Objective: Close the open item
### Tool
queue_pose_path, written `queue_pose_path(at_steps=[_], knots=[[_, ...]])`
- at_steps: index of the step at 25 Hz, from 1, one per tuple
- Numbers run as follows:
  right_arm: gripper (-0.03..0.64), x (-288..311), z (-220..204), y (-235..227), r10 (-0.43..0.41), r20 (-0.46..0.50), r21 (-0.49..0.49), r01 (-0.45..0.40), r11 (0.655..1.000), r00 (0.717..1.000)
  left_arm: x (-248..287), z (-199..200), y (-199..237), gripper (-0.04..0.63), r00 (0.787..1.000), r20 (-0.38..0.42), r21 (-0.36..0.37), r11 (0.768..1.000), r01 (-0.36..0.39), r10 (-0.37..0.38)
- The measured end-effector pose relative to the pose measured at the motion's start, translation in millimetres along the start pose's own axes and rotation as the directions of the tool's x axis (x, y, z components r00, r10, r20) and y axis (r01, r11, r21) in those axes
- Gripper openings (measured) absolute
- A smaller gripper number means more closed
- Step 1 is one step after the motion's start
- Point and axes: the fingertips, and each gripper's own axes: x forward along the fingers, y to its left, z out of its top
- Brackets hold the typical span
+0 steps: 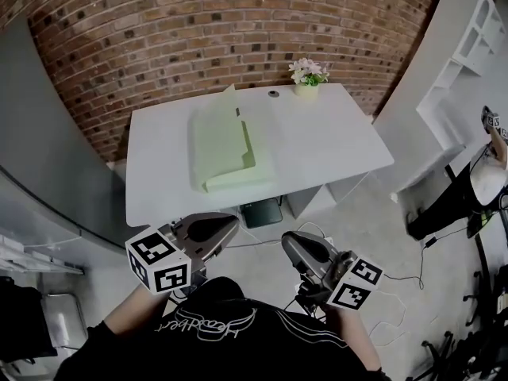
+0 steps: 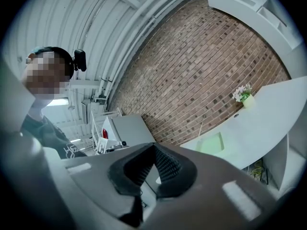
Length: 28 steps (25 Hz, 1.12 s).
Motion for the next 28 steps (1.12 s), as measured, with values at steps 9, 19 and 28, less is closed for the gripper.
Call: queue_pose_path(at_steps=[9, 19, 28], knots=[[0.003, 20.3, 7.2, -35.1, -0.028, -0.012, 0.045, 0.028, 0.999, 1.0, 5.9, 11.2, 59.1, 0.002, 0.997, 0.001, -0.048, 0.996, -0.077, 0.077], [0.003, 51.8, 24.9, -98.4, -0.078, -0.016, 0.094, 0.079, 0.992, 0.997, 31.5, 24.7, 140.1, 0.002, 0.99, -0.033, -0.088, 0.987, -0.137, 0.135], [0.003, 88.3, 38.3, -151.5, -0.113, -0.064, 0.112, 0.12, 0.986, 0.992, 48.3, 31.6, 211.0, 0.002, 0.98, -0.065, -0.129, 0.972, -0.194, 0.187]])
